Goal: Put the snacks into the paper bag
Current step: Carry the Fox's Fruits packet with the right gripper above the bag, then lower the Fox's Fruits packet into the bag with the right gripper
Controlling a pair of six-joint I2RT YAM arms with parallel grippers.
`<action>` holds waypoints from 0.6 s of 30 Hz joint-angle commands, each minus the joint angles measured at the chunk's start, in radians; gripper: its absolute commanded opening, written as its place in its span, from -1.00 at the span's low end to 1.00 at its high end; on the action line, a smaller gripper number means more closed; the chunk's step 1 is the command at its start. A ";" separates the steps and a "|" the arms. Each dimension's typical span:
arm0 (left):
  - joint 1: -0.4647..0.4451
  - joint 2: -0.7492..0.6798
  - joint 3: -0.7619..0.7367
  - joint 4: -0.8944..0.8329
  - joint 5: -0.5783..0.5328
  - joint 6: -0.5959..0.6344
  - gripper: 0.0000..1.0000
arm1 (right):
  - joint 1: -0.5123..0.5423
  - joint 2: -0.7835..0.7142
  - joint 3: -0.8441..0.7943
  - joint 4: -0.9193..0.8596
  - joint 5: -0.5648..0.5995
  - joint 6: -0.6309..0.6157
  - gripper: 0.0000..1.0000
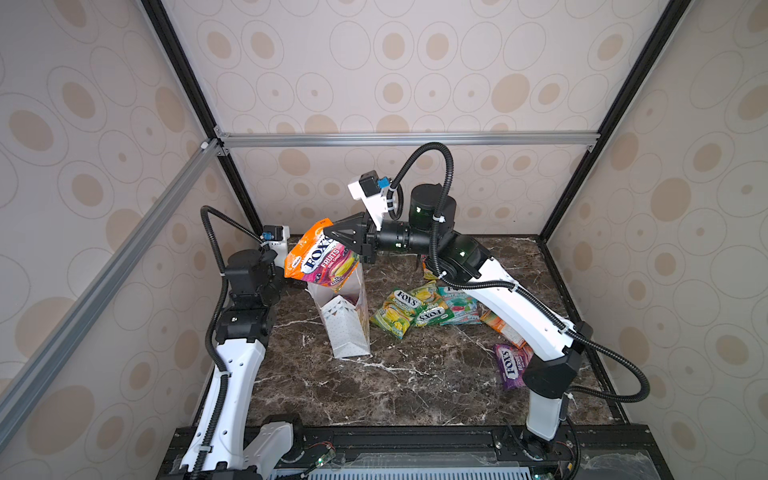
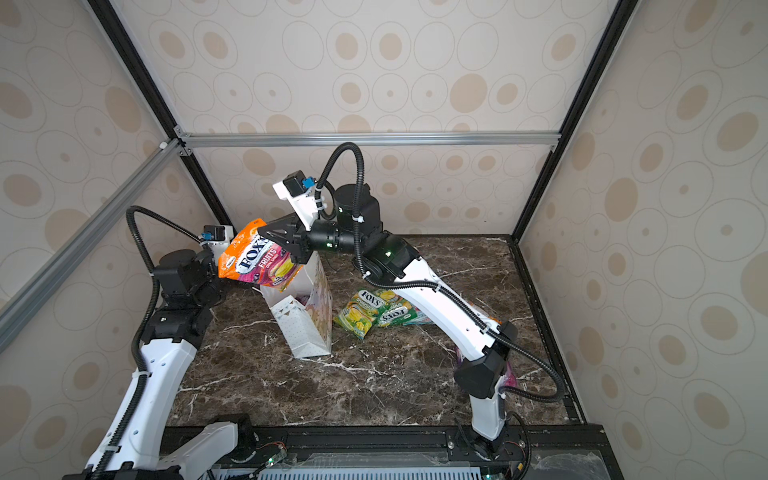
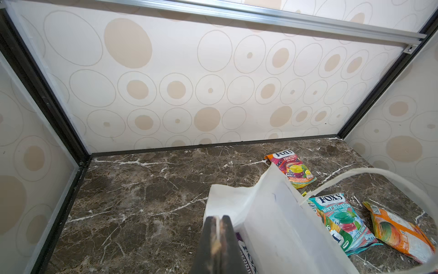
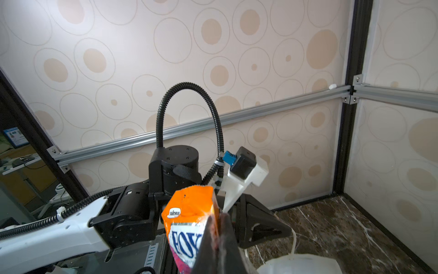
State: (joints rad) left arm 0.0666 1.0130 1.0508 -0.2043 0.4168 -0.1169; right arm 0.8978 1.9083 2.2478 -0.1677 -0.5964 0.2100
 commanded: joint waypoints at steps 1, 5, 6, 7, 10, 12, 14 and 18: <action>0.007 -0.025 0.005 0.006 -0.011 0.000 -1.00 | 0.006 0.038 0.089 0.103 -0.085 -0.005 -1.00; 0.008 -0.027 0.001 0.009 -0.012 0.002 -1.00 | -0.005 0.092 0.145 0.112 -0.129 -0.009 -1.00; 0.007 -0.025 0.001 0.009 -0.011 0.002 -1.00 | -0.009 0.107 0.160 0.122 -0.149 -0.003 -1.00; 0.007 -0.024 0.002 0.008 -0.010 0.002 -1.00 | -0.014 0.122 0.175 0.133 -0.169 0.007 -1.00; 0.006 -0.021 0.003 0.009 -0.008 0.002 -1.00 | -0.037 0.169 0.224 0.163 -0.230 0.052 -1.00; 0.008 -0.023 0.004 0.008 -0.008 0.004 -1.00 | -0.058 0.200 0.253 0.180 -0.262 0.089 -1.00; 0.007 -0.025 0.003 0.008 -0.011 0.005 -1.00 | -0.080 0.227 0.264 0.222 -0.294 0.140 -1.00; 0.007 -0.025 0.003 0.006 -0.014 0.006 -1.00 | -0.124 0.280 0.290 0.236 -0.323 0.210 -1.00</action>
State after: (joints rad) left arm 0.0666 1.0046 1.0473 -0.2047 0.4057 -0.1165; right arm 0.8021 2.1643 2.4920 -0.0082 -0.8665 0.3481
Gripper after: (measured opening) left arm 0.048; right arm 0.042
